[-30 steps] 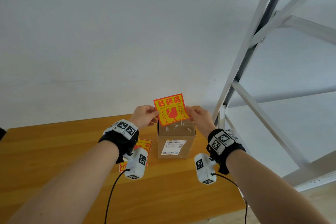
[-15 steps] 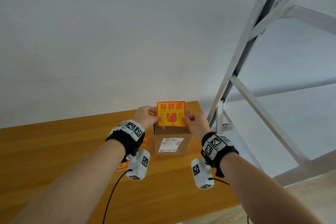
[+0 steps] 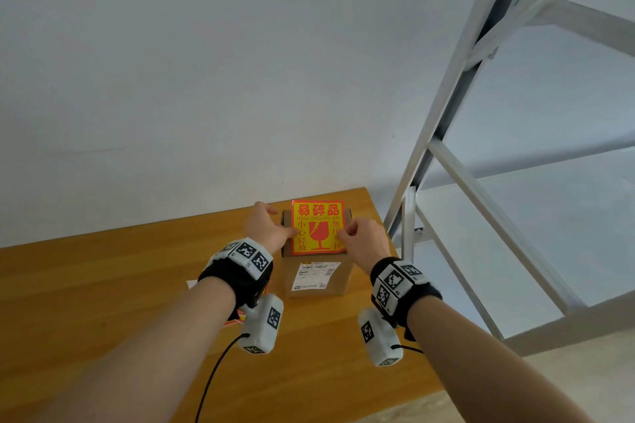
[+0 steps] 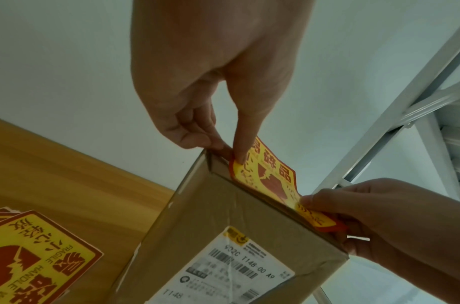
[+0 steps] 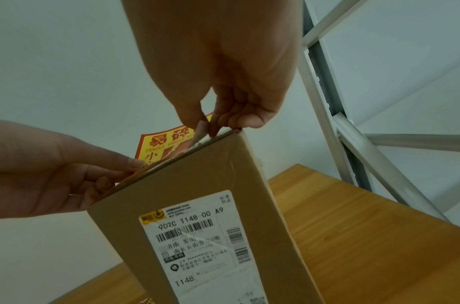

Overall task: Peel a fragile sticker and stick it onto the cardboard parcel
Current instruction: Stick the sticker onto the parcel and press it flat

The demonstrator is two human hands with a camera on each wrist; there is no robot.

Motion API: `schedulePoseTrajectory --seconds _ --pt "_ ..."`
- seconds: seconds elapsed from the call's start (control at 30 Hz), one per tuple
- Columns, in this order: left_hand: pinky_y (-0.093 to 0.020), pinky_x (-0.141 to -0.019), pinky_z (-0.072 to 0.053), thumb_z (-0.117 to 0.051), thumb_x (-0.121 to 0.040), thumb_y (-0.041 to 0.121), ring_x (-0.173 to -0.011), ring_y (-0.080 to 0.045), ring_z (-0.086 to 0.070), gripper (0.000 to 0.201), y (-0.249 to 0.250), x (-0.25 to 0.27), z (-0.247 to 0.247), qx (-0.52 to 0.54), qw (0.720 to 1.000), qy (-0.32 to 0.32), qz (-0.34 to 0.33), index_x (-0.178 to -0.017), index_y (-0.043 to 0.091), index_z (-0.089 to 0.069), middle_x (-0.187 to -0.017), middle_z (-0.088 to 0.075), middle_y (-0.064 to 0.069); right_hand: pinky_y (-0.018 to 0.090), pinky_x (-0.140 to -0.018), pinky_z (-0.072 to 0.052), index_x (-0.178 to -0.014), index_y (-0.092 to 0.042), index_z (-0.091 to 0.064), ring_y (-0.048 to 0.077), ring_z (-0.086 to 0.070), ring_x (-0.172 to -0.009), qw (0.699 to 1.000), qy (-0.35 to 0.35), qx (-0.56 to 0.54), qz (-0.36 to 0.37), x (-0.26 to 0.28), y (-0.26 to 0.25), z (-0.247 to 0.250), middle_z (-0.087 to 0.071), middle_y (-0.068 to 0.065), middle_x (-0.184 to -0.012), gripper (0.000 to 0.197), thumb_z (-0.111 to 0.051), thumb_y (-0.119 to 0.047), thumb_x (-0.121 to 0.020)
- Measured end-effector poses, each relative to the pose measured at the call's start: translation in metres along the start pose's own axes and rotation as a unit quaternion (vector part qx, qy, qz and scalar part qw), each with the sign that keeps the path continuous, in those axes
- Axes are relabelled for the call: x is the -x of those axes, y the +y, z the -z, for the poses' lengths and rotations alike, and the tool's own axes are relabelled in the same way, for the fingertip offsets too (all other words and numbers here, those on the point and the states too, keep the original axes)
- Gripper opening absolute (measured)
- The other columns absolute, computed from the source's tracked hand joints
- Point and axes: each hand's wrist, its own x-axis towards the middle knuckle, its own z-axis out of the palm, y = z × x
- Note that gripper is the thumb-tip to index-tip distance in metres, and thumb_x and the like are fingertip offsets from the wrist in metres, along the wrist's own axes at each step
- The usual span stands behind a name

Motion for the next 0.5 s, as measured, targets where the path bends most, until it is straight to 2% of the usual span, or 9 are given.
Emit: schedulePoseTrajectory --seconds 0.1,0.23,0.43,0.5 --pt "-0.029 -0.072 -0.043 -0.081 -0.071 0.019 -0.092 -0.025 -0.063 0.058 0.0015 0.0015 -0.0020 -0.017 1.000 0.020 -0.012 -0.117 0.009 -0.047 -0.103 -0.067 -0.014 0.019 -0.047 -0.034 -0.067 -0.016 -0.051 0.010 -0.047 -0.056 1.000 0.002 0.001 0.002 -0.0004 -0.0011 0.0008 -0.055 -0.002 -0.066 0.023 -0.057 -0.020 -0.089" --pt "-0.026 -0.062 -0.042 -0.082 -0.070 0.022 -0.085 -0.021 -0.059 0.058 0.0024 0.0013 -0.0028 -0.042 0.999 0.025 -0.015 -0.115 0.011 -0.048 -0.104 -0.066 -0.011 0.020 -0.047 -0.035 -0.065 -0.015 -0.052 0.012 -0.047 -0.058 1.000 0.003 0.001 0.006 0.0006 -0.0024 0.0014 -0.056 0.001 -0.068 0.023 -0.059 -0.018 -0.086" --pt "-0.029 -0.067 -0.044 -0.081 -0.071 0.022 -0.084 -0.020 -0.056 0.057 0.0050 0.0031 -0.0035 -0.070 0.997 0.023 -0.016 -0.115 0.010 -0.047 -0.098 -0.057 -0.005 0.021 -0.045 -0.032 -0.058 -0.014 -0.046 0.012 -0.038 -0.048 0.999 0.001 0.040 0.016 0.0021 -0.0020 -0.0009 -0.046 0.001 -0.058 0.030 -0.058 -0.018 -0.086" --pt "-0.029 -0.067 -0.044 -0.081 -0.071 0.021 -0.084 -0.020 -0.055 0.056 0.0051 0.0039 -0.0042 -0.076 0.997 0.025 -0.019 -0.115 0.010 -0.047 -0.099 -0.057 -0.006 0.022 -0.044 -0.031 -0.062 -0.013 -0.048 0.013 -0.041 -0.049 0.997 0.003 0.071 0.024 0.0028 -0.0019 -0.0028 -0.048 0.002 -0.062 0.027 -0.055 -0.021 -0.087"
